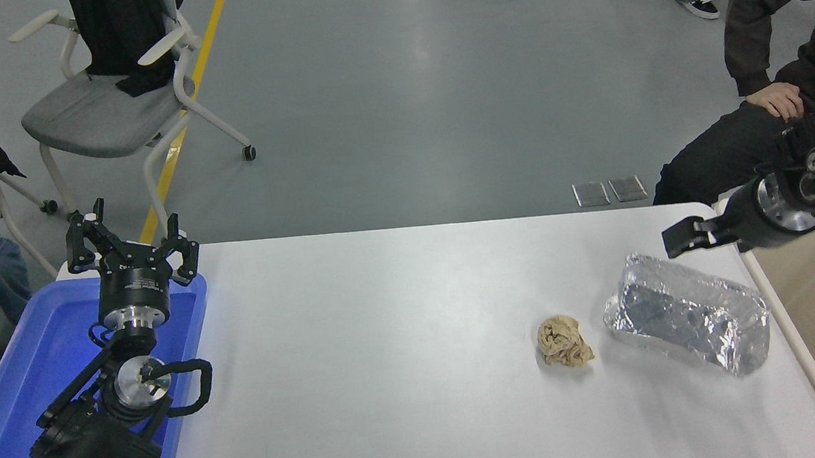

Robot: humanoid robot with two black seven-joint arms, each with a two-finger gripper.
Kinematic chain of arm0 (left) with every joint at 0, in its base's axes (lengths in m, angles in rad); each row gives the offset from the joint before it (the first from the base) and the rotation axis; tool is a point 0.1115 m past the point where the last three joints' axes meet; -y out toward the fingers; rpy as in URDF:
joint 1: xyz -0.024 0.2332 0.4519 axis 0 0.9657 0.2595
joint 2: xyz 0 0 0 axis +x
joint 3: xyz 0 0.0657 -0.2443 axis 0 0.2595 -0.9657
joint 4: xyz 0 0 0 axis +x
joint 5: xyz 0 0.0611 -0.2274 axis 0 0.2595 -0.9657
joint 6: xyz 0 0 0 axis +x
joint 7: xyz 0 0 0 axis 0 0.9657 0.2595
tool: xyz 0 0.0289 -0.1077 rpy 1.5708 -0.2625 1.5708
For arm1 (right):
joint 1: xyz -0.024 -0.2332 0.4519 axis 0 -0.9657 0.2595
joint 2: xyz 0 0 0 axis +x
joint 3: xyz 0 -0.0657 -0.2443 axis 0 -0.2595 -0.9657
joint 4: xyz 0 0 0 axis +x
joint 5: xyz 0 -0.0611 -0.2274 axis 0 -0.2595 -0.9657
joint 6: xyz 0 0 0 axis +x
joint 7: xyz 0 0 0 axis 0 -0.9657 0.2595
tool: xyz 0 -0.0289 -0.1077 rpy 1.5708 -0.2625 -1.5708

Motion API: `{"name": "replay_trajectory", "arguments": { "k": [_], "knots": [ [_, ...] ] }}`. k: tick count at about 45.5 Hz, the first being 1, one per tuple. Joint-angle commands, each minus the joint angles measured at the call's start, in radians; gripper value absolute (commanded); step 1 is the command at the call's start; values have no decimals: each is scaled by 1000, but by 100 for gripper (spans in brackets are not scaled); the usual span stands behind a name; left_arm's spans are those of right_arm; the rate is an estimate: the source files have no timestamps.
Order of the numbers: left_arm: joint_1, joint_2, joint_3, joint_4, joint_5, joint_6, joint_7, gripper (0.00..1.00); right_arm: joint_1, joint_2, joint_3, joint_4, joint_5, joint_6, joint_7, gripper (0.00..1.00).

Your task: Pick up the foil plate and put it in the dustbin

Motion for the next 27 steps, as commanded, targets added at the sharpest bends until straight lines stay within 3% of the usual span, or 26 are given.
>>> {"name": "replay_trajectory", "arguments": {
  "k": [1,27],
  "knots": [
    [0,0,0,0,2,0,0,99,-178,-33,52,-135,-21,-40,-5,100],
    [0,0,0,0,2,0,0,99,-448,5,259,-231,17,-152,-26,100]
  ]
}}
